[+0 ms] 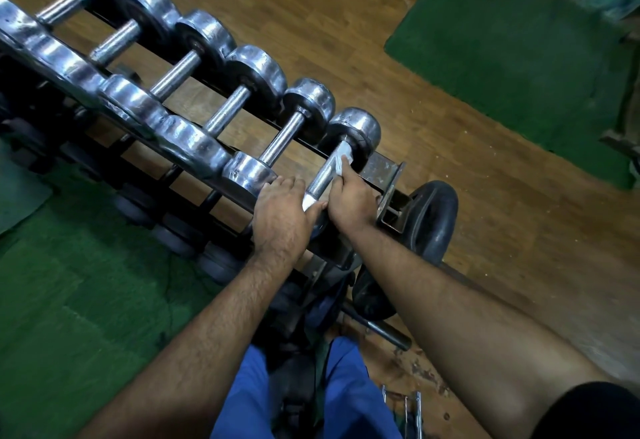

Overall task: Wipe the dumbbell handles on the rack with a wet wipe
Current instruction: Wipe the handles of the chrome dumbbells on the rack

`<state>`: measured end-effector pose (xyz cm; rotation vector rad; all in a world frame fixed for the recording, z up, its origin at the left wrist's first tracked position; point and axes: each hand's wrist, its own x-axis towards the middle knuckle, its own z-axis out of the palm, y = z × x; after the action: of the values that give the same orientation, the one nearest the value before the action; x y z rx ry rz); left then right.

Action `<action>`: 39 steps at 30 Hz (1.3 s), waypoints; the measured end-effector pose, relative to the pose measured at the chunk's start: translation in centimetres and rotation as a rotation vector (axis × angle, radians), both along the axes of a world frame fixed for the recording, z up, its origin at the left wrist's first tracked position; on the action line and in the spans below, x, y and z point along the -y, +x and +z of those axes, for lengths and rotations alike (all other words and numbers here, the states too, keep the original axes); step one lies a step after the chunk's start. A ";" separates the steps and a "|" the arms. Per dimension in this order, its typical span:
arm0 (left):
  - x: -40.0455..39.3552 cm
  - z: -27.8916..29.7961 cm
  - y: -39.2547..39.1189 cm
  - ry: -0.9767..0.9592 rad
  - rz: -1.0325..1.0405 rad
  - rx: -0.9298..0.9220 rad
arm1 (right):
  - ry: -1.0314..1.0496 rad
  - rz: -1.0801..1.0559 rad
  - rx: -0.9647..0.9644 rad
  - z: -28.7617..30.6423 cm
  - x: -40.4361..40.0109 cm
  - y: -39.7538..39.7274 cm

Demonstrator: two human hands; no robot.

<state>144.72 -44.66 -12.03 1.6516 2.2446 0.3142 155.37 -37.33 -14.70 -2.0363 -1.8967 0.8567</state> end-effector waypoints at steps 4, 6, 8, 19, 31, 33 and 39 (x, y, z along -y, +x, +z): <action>0.1 0.1 -0.1 -0.019 -0.020 -0.077 | -0.203 -0.299 -0.486 0.4 -1.4 -1.2; 0.1 0.2 -0.1 -0.026 -0.028 -0.077 | -0.320 -0.461 -0.687 1.0 -2.2 -0.9; 0.1 0.2 -0.2 -0.037 -0.031 -0.064 | -0.433 -0.605 -0.872 1.3 -2.9 -0.4; 0.2 0.4 -0.2 -0.027 -0.013 -0.014 | -0.525 -0.702 -1.017 -0.4 -4.0 -0.9; 0.3 0.3 -0.2 -0.008 0.002 0.019 | -0.800 -0.545 -0.969 0.2 -2.3 0.0; 0.3 0.3 -0.2 0.002 0.000 0.022 | -0.736 -0.607 -0.942 0.2 -3.2 -0.1; 0.4 0.1 -0.4 0.017 -0.015 0.029 | -0.716 -0.441 -0.751 -0.9 -1.5 -0.3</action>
<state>144.30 -45.08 -11.89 1.6607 2.2139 0.3525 155.12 -35.82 -15.62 -1.8864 -0.7511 1.9797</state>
